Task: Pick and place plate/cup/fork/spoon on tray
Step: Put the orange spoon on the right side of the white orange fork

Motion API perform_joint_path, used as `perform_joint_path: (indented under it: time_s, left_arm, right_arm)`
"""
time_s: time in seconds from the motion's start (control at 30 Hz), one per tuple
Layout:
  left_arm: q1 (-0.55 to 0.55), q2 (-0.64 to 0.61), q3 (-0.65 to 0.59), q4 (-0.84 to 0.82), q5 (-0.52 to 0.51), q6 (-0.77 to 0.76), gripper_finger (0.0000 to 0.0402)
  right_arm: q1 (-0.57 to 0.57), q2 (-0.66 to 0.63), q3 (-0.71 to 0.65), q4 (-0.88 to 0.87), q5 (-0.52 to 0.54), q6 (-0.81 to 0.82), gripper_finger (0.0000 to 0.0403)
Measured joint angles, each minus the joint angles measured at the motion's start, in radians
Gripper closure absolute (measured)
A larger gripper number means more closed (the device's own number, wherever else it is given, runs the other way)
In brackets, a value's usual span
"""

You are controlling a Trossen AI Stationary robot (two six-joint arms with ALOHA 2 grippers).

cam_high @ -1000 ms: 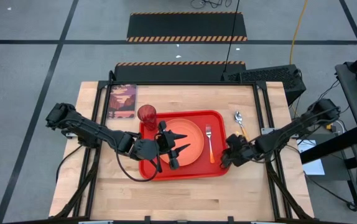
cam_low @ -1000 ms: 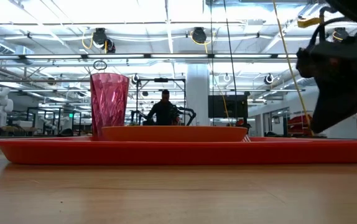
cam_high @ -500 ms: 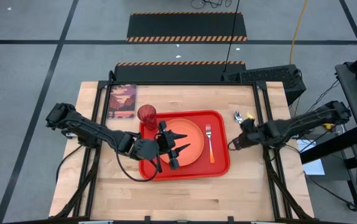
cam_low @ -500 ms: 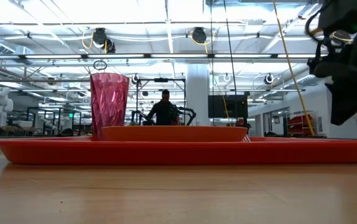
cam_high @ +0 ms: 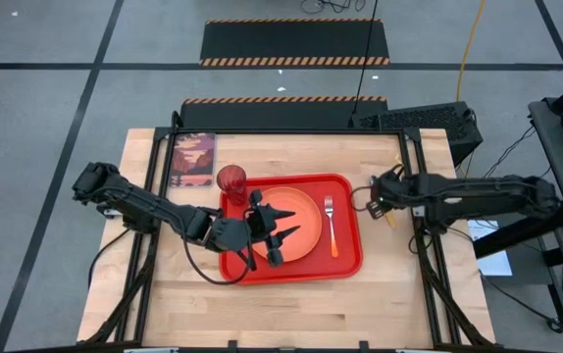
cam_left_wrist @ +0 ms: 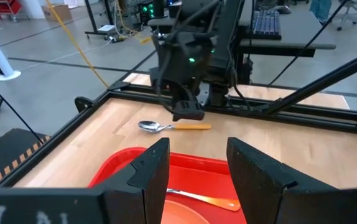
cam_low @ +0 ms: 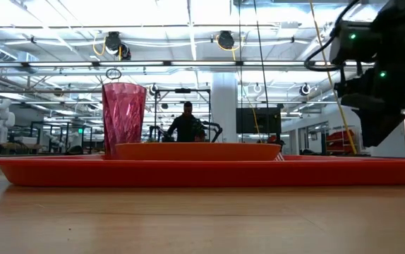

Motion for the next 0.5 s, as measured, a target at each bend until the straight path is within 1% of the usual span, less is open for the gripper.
perform_joint_path:
  time_s: [0.13, 0.23, 0.5]
  left_arm:
    - [-0.001, 0.0, 0.0, -0.01, 0.0, -0.01, 0.0238]
    - [-0.001, 0.0, 0.0, -0.012, 0.0, -0.013, 0.0238]
    - [-0.012, 0.0, 0.0, -0.013, 0.001, -0.014, 0.0238]
  right_arm:
    - [-0.064, 0.037, -0.001, 0.051, -0.025, -0.067, 0.0259]
    - [-0.089, 0.077, -0.009, 0.087, -0.029, -0.112, 0.0247]
    - [-0.108, 0.195, -0.013, 0.133, -0.025, -0.172, 0.0247]
